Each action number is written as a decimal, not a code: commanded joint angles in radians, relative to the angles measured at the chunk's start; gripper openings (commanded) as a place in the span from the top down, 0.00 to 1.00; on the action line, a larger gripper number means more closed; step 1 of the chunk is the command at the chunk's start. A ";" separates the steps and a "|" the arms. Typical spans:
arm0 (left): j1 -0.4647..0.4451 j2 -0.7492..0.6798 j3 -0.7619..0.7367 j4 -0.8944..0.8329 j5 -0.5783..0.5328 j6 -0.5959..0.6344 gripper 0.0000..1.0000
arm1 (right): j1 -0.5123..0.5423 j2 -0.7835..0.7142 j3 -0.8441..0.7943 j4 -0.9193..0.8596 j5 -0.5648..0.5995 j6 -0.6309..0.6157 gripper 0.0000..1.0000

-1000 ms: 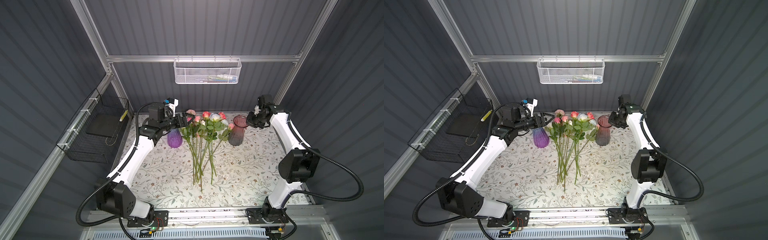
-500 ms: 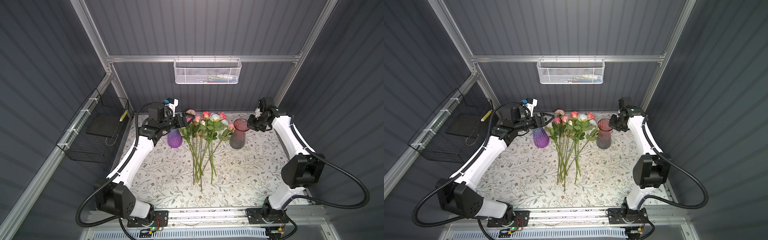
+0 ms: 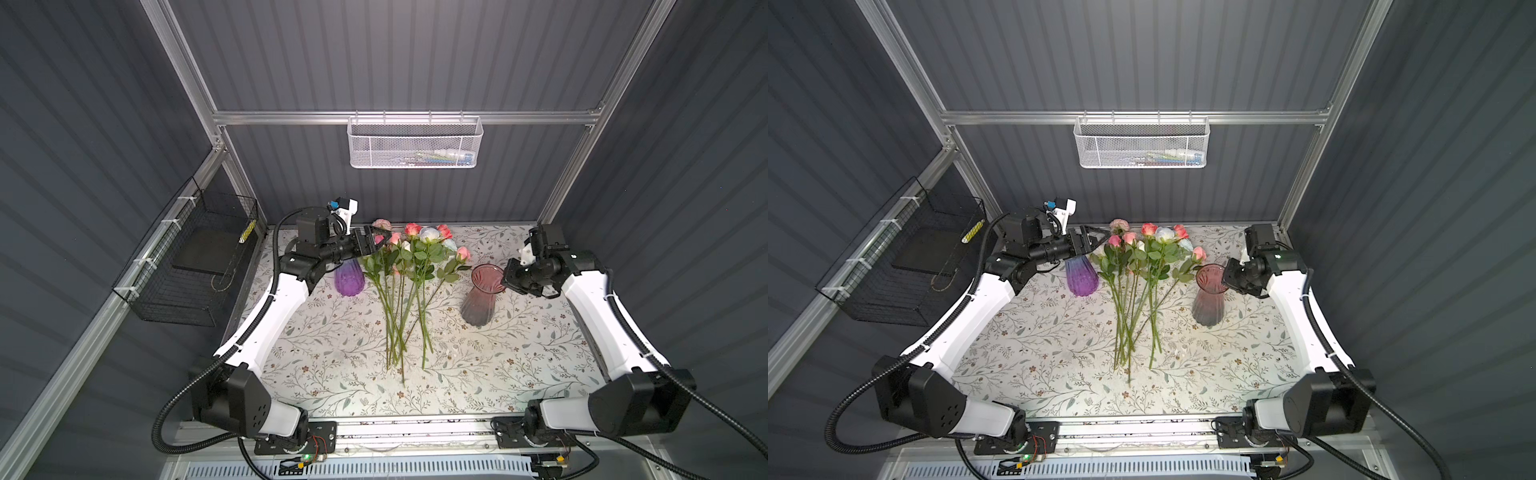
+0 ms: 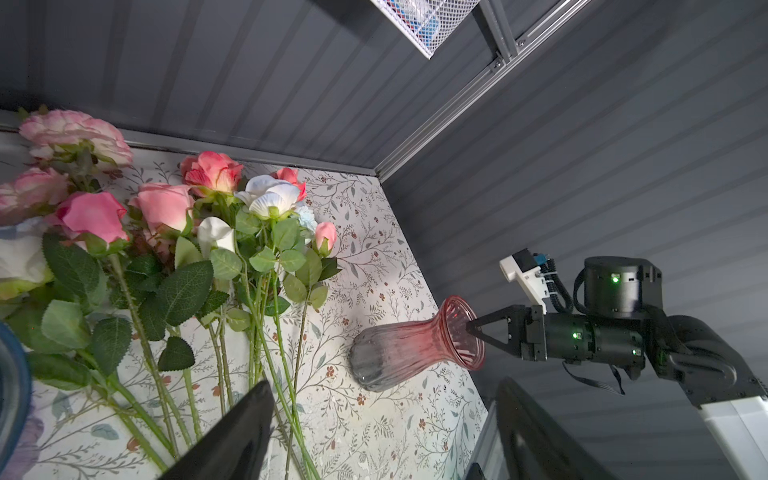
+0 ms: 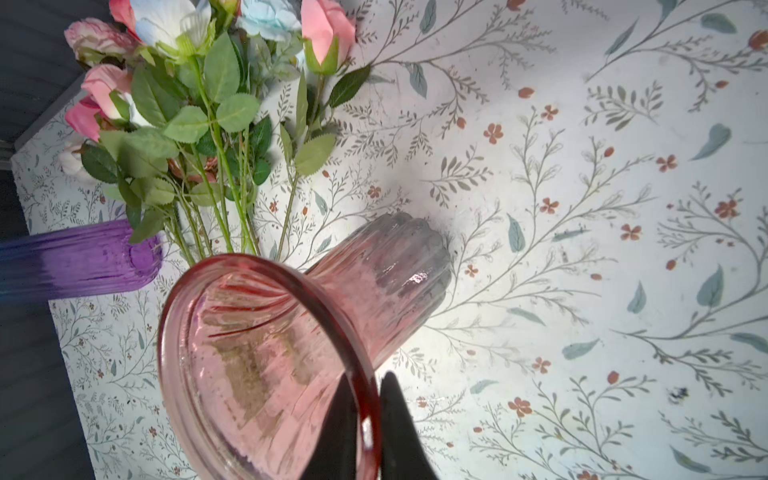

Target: Arrange the flowers into the vase

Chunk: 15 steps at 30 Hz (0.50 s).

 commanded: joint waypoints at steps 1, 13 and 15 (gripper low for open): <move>-0.018 0.015 -0.003 0.034 0.054 -0.030 0.16 | 0.029 -0.045 -0.039 -0.025 -0.027 0.007 1.00; -0.052 -0.016 -0.008 0.050 0.071 -0.004 0.13 | 0.052 -0.101 -0.085 -0.031 -0.009 -0.002 0.78; -0.058 -0.013 -0.008 0.050 0.074 -0.002 0.13 | 0.052 -0.105 -0.072 -0.042 0.004 -0.008 0.74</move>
